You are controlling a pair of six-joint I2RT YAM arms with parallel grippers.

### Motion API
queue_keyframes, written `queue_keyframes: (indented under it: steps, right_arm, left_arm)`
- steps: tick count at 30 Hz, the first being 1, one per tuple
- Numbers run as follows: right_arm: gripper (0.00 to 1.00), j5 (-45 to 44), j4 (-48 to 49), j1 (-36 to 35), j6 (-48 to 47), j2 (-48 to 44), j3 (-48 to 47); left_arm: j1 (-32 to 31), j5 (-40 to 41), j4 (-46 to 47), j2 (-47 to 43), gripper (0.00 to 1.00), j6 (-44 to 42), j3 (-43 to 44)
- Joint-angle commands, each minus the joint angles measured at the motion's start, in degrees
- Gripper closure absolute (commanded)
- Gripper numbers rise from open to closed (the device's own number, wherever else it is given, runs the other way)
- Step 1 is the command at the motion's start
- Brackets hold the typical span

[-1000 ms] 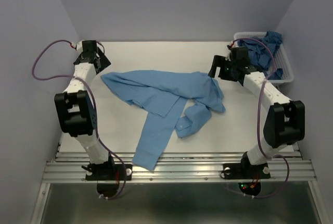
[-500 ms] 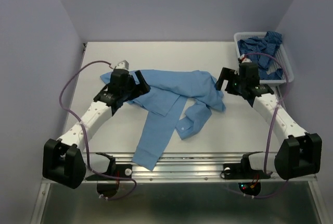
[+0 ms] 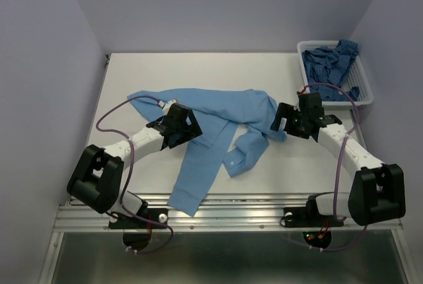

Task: Fold and stack the long sleeve shirts
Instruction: Flatten the shirt out

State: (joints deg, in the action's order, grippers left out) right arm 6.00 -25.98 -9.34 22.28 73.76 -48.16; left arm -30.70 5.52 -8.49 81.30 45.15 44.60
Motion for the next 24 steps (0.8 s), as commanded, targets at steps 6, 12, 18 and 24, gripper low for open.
queue_keyframes:
  steps: [6, 12, 18, 24]
  right_arm:
    - [0.00, 1.03, -1.01, 0.29, -0.49, -3.88, 5.01]
    - [0.00, -0.55, 0.04, 0.29, -0.57, -2.92, 5.88]
    - [0.00, 0.58, 5.40, 0.29, 0.66, 2.96, 6.06]
    - [0.00, 2.70, 10.95, 0.29, -1.98, 10.43, 2.73]
  left_arm:
    - [5.56, 7.49, 3.48, 9.48, 0.02, -0.05, 4.00]
    - [7.84, 6.44, 4.36, 13.45, 0.36, -2.34, 8.48]
    - [9.42, 2.48, 3.66, 11.97, 1.00, -6.73, 9.19]
    - [11.19, -1.91, 1.90, 1.77, 1.00, -10.42, 8.31]
